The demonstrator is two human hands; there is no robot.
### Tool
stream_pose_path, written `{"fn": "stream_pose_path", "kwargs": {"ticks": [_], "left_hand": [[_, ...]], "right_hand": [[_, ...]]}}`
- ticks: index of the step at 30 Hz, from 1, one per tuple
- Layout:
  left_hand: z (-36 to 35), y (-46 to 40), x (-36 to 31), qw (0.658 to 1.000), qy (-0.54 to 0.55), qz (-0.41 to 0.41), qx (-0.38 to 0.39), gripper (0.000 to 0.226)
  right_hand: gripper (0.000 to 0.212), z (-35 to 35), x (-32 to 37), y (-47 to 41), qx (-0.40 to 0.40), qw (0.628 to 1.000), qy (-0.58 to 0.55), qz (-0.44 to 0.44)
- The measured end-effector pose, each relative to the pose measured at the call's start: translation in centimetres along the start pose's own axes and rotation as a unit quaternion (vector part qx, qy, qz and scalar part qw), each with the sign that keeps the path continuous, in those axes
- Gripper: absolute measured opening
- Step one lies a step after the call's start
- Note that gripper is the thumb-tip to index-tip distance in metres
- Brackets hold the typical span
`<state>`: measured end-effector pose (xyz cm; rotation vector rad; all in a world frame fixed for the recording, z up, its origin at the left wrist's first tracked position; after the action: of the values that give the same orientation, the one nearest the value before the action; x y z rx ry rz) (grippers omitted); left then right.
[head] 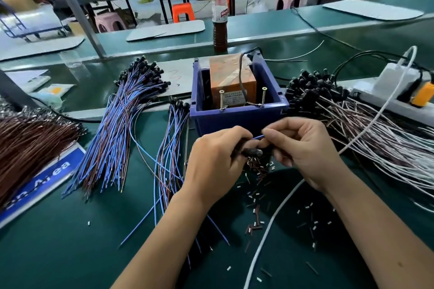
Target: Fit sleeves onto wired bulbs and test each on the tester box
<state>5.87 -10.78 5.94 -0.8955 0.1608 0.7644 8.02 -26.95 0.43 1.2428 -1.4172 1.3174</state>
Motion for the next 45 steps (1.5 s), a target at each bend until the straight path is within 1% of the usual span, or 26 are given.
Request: {"fn": "stream_pose_path", "kwargs": {"ticks": [3, 6, 9, 13, 16, 20, 23, 24, 26, 28, 29, 31, 33, 34, 36, 39, 43, 45], "left_hand": [[-0.4, 0.1, -0.6, 1.000, 0.009, -0.007, 0.012, 0.012], [-0.2, 0.1, -0.5, 1.000, 0.008, 0.000, 0.000, 0.009], [-0.6, 0.1, 0.1, 1.000, 0.007, 0.015, 0.008, 0.006], [-1.1, 0.1, 1.0, 0.999, 0.028, 0.037, 0.017, 0.012], [-0.9, 0.1, 1.5, 0.998, 0.047, 0.040, 0.014, 0.015], [-0.6, 0.0, 1.9, 0.997, 0.070, 0.041, 0.008, 0.021], [-0.7, -0.2, 1.5, 0.996, 0.082, 0.035, -0.001, 0.020], [-0.7, -0.2, 1.4, 0.996, 0.088, 0.033, -0.003, 0.018], [-0.1, -0.1, 1.2, 0.995, 0.091, 0.032, -0.017, 0.016], [1.1, 0.0, 2.0, 0.989, 0.120, 0.058, -0.057, 0.020], [1.8, 0.2, 2.7, 0.983, 0.144, 0.079, -0.084, 0.021], [2.9, 0.3, 3.3, 0.970, 0.180, 0.107, -0.126, 0.020], [3.0, 0.4, 3.2, 0.964, 0.197, 0.115, -0.140, 0.016], [2.8, 0.4, 2.9, 0.962, 0.204, 0.115, -0.137, 0.015], [1.8, 0.5, 2.3, 0.962, 0.217, 0.117, -0.121, 0.014], [1.0, 0.5, 2.0, 0.961, 0.223, 0.122, -0.109, 0.015], [0.7, 0.5, 1.9, 0.967, 0.207, 0.113, -0.098, 0.015], [0.9, 0.4, 1.7, 0.972, 0.186, 0.102, -0.105, 0.016]], "right_hand": [[0.015, -0.4, 0.0, 0.1, 0.006, 1.000, 0.016, 0.004], [0.021, -0.3, 0.0, 0.1, -0.003, 1.000, 0.023, -0.003], [0.019, -0.4, 0.2, 0.2, 0.004, 0.998, 0.055, 0.006], [0.013, -0.6, 0.3, 0.1, 0.008, 0.997, 0.073, 0.024], [0.015, -1.0, 0.6, 0.3, -0.005, 0.994, 0.097, 0.050], [0.016, -1.2, 1.5, 0.7, -0.027, 0.991, 0.090, 0.091], [0.016, -1.3, 2.1, 1.1, -0.036, 0.989, 0.093, 0.113], [0.016, -0.9, 2.3, 1.2, -0.046, 0.988, 0.090, 0.118], [0.017, 1.1, 2.8, 1.2, -0.099, 0.986, 0.056, 0.123], [0.015, 3.3, 3.1, 1.1, -0.140, 0.982, 0.029, 0.122], [0.012, 3.2, 3.2, 0.9, -0.131, 0.984, 0.033, 0.117], [0.003, 1.4, 2.6, 0.8, -0.066, 0.991, 0.060, 0.098], [0.022, -1.0, 1.3, 0.9, -0.014, 0.997, 0.041, 0.070], [0.026, -1.8, 0.9, 0.8, -0.006, 0.998, 0.014, 0.060], [0.026, -3.0, 0.6, 0.8, -0.005, 0.998, -0.030, 0.052], [0.022, -3.7, 0.4, 0.7, -0.017, 0.997, -0.054, 0.047], [0.022, -3.6, -0.3, 0.6, -0.020, 0.992, -0.122, 0.013], [0.021, -3.7, -0.4, 0.8, -0.026, 0.990, -0.141, 0.002]]}}
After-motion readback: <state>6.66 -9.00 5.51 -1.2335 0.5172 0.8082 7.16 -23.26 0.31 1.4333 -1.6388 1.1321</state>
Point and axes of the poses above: each hand's wrist, its own y-axis away from the middle knuckle, its own z-axis out of the back of the hand, x = y × z, the point moved 10 cm from there along -y, towards the middle knuckle
